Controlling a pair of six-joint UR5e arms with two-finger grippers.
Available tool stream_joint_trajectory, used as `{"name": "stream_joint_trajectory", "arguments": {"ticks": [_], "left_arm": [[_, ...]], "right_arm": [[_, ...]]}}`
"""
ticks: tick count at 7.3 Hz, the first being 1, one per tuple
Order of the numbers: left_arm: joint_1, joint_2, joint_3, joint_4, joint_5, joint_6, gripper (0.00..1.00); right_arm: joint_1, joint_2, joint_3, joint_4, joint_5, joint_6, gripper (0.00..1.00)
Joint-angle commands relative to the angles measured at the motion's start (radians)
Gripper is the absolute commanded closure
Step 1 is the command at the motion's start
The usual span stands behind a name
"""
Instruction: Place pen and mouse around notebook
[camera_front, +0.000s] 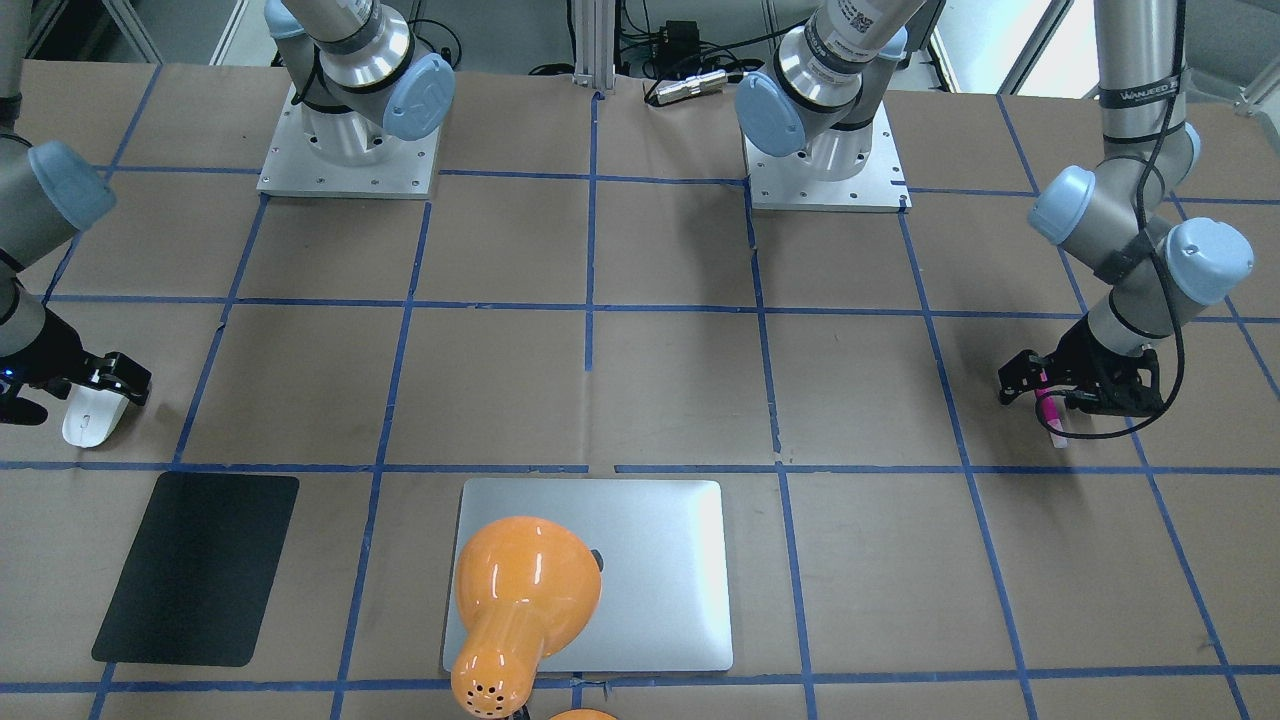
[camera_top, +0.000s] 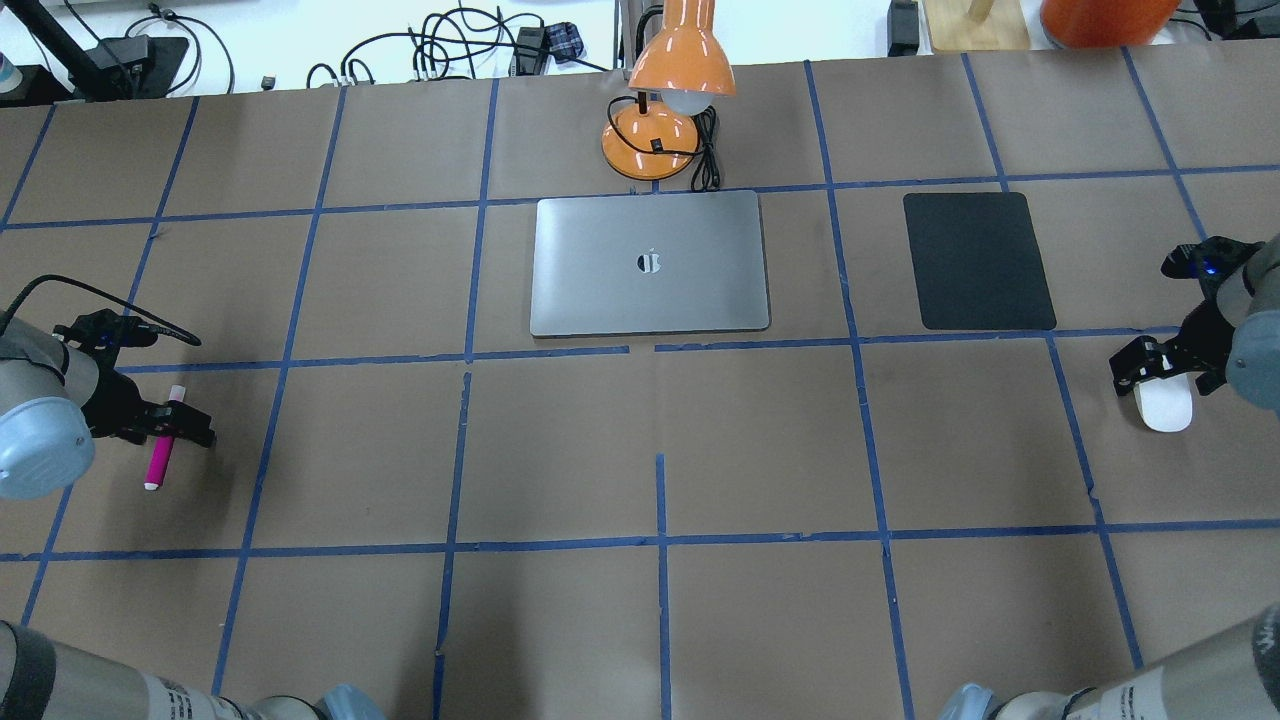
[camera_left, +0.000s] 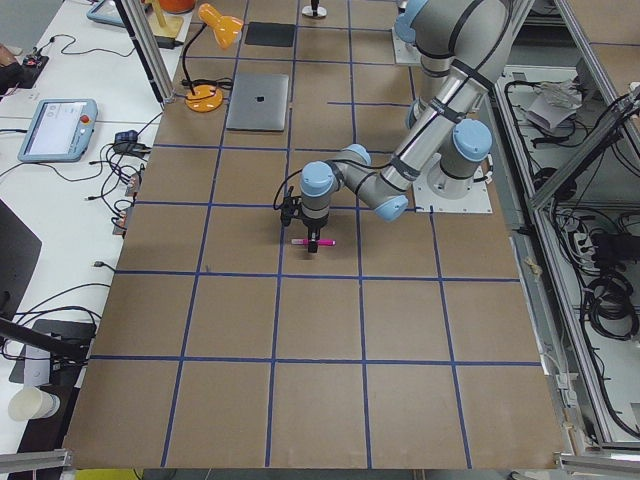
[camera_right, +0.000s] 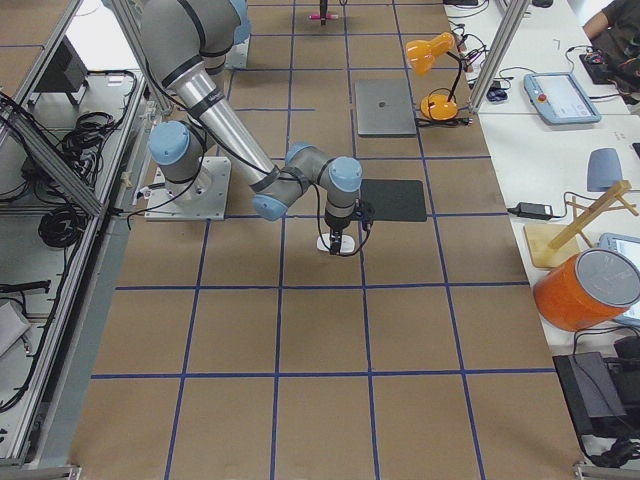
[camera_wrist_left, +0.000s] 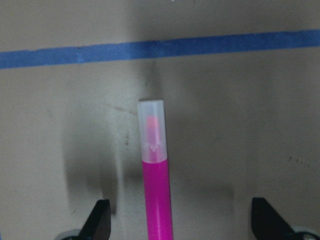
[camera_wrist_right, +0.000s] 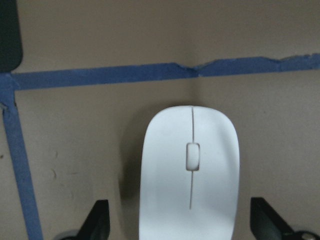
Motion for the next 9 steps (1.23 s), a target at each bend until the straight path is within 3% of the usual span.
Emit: {"name": "stream_joint_trajectory", "arguments": {"ticks": [1, 3, 4, 6, 8, 9], "left_arm": [[0.001, -0.013, 0.004, 0.025, 0.003, 0.005, 0.75], [0.001, -0.002, 0.002, 0.025, -0.003, -0.001, 1.0], [-0.001, 0.007, 0.002, 0.023, -0.003, -0.002, 1.0], [-0.004, 0.016, 0.002, 0.016, -0.001, -0.004, 1.0], [-0.016, 0.036, 0.013, -0.01, 0.002, -0.01, 1.0], [-0.025, 0.053, 0.03, -0.053, 0.0, -0.03, 1.0]], "right_arm": [[0.0, 0.005, -0.003, -0.002, 0.034, 0.0, 0.43], [0.011, -0.012, -0.019, 0.006, 0.024, 0.014, 0.82], [0.027, -0.004, -0.091, 0.042, 0.02, 0.029, 0.85], [0.136, 0.011, -0.327, 0.319, 0.022, 0.151, 0.89], [0.31, 0.155, -0.505, 0.354, 0.034, 0.303, 0.88], [0.38, 0.21, -0.544, 0.358, 0.036, 0.397, 0.88]]}}
